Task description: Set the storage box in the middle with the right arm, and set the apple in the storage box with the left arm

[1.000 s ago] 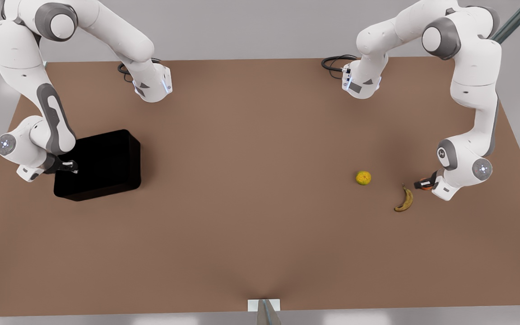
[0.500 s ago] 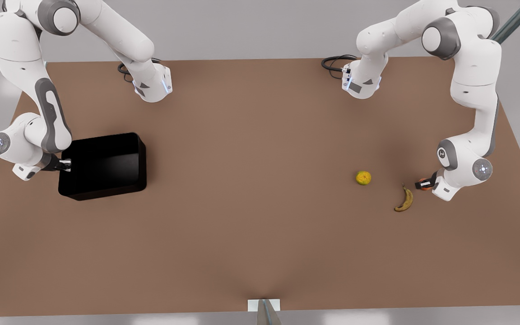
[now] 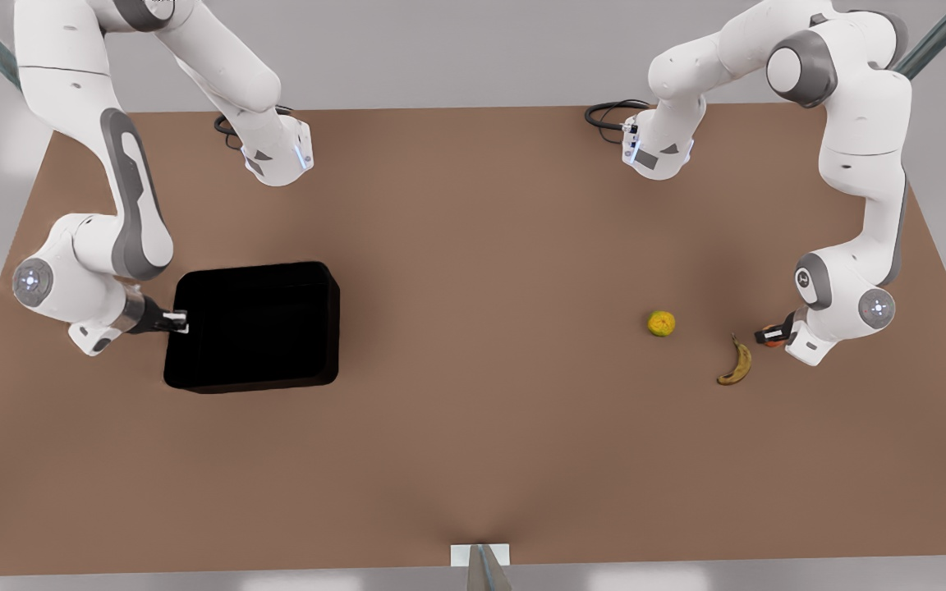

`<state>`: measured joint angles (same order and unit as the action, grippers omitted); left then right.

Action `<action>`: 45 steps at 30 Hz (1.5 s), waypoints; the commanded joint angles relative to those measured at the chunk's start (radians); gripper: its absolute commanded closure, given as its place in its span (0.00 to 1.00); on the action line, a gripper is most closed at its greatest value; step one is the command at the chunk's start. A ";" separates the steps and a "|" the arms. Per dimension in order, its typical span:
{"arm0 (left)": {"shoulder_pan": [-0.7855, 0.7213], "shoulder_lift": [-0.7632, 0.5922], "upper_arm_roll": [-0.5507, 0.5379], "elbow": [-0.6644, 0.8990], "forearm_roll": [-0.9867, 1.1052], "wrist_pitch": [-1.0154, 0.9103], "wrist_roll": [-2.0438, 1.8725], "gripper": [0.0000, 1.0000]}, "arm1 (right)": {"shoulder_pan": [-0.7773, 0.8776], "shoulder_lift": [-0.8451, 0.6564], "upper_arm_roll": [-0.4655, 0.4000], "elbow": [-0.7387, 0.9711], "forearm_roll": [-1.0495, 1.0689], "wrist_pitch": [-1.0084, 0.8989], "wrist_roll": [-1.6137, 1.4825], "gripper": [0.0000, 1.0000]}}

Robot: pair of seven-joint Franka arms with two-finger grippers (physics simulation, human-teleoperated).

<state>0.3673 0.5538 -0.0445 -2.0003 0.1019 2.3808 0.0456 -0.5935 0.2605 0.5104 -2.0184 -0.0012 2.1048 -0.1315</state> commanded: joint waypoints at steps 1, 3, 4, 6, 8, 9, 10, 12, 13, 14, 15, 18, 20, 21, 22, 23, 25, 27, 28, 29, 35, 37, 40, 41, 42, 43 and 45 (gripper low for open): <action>-0.001 0.000 0.000 0.000 -0.005 0.000 0.000 0.35 | 0.038 0.013 0.007 0.018 -0.002 -0.002 0.044 0.79; -0.001 -0.002 0.000 0.000 -0.005 0.000 0.000 0.36 | 0.193 0.017 0.007 0.047 -0.002 -0.002 0.153 0.79; -0.001 -0.002 0.000 0.000 -0.005 0.000 0.000 0.36 | 0.268 0.037 0.007 0.064 -0.002 -0.002 0.222 0.79; -0.002 -0.005 0.000 0.000 -0.005 0.000 0.000 0.36 | 0.399 0.055 0.007 0.095 -0.002 -0.023 0.332 0.79; -0.004 -0.017 0.000 -0.002 -0.005 -0.005 -0.003 0.36 | 0.515 0.112 0.007 0.164 -0.003 -0.026 0.503 0.79; -0.005 -0.017 0.000 -0.002 -0.005 -0.005 -0.003 0.36 | 0.550 0.149 0.007 0.210 -0.003 -0.028 0.567 0.79; -0.007 -0.017 0.000 -0.002 -0.005 -0.005 -0.004 0.36 | 0.596 0.213 0.005 0.286 -0.006 -0.028 0.653 0.79; -0.007 -0.015 0.000 -0.002 -0.005 -0.003 -0.006 0.36 | 0.681 0.296 -0.007 0.380 -0.019 -0.029 0.750 0.79; -0.008 -0.018 0.000 -0.002 -0.005 -0.005 -0.006 0.37 | 0.705 0.342 -0.012 0.420 -0.059 -0.028 0.786 0.79; -0.008 -0.018 0.000 -0.002 -0.005 -0.005 -0.006 0.37 | 0.727 0.367 -0.012 0.437 -0.069 -0.023 0.791 0.79; -0.008 -0.018 0.000 -0.002 -0.005 -0.005 -0.006 0.37 | 0.738 0.390 -0.013 0.458 -0.074 -0.022 0.790 0.79; -0.008 -0.017 0.000 -0.002 -0.005 -0.003 -0.010 0.37 | 0.741 0.444 -0.012 0.466 -0.131 -0.014 0.768 0.67; -0.014 -0.034 0.000 -0.006 -0.005 -0.006 -0.010 0.37 | 0.745 0.447 -0.010 0.487 -0.151 -0.026 0.767 0.00; -0.017 -0.043 0.000 -0.008 -0.005 -0.023 -0.012 0.37 | 0.742 0.439 -0.010 0.487 -0.151 -0.029 0.770 0.00; -0.024 -0.060 0.002 -0.009 -0.005 -0.040 -0.020 0.37 | 0.730 0.424 -0.004 0.500 -0.149 -0.066 0.770 0.00; -0.034 -0.086 0.000 -0.011 -0.005 -0.066 -0.021 0.37 | 0.704 0.361 0.004 0.500 -0.143 -0.150 0.765 0.00; -0.106 -0.146 0.002 -0.011 -0.005 -0.143 -0.089 0.37 | 0.396 0.237 0.252 0.501 -0.145 -0.432 0.733 0.00; -0.214 -0.205 0.000 -0.011 -0.005 -0.209 -0.197 0.37 | 0.012 0.120 0.493 0.556 -0.149 -0.739 0.624 0.00; -0.284 -0.238 -0.002 -0.008 -0.005 -0.252 -0.269 0.37 | -0.087 0.103 0.494 0.633 -0.157 -0.838 0.535 0.00; -0.336 -0.255 -0.006 -0.006 -0.005 -0.276 -0.328 0.37 | -0.149 0.086 0.494 0.618 -0.198 -0.833 0.457 0.00; -0.565 -0.264 -0.371 0.187 -0.080 -0.474 -1.205 0.37 | 0.197 0.005 -0.025 0.630 -0.212 -0.743 0.164 0.00; -0.636 -0.163 -0.436 0.303 -0.108 -0.385 -1.447 0.37 | 0.575 -0.084 -0.443 0.615 -0.074 -0.723 0.115 0.00; -0.703 0.061 -0.359 0.600 0.001 -0.319 -1.489 0.37 | 0.655 -0.155 -0.484 0.604 -0.040 -0.740 0.087 0.00; -0.699 0.072 -0.315 0.609 0.001 -0.272 -1.478 0.37 | 0.655 -0.152 -0.483 0.604 -0.020 -0.743 0.087 0.00; -0.692 0.089 -0.308 0.623 0.001 -0.265 -1.478 0.37 | 0.659 -0.152 -0.483 0.601 -0.019 -0.743 0.087 0.00; -0.691 0.090 -0.307 0.623 0.001 -0.265 -1.477 0.36 | 0.664 -0.152 -0.483 0.609 -0.017 -0.767 0.087 0.00; -0.700 0.092 -0.307 0.612 0.061 -0.265 -1.472 0.00 | 0.666 -0.152 -0.483 0.607 -0.017 -0.772 0.087 0.00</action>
<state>-0.3342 0.6455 -0.3513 -1.3912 -0.0131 2.1453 -1.4207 0.0830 0.1104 0.0278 -1.4149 -0.0170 1.3331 -0.0445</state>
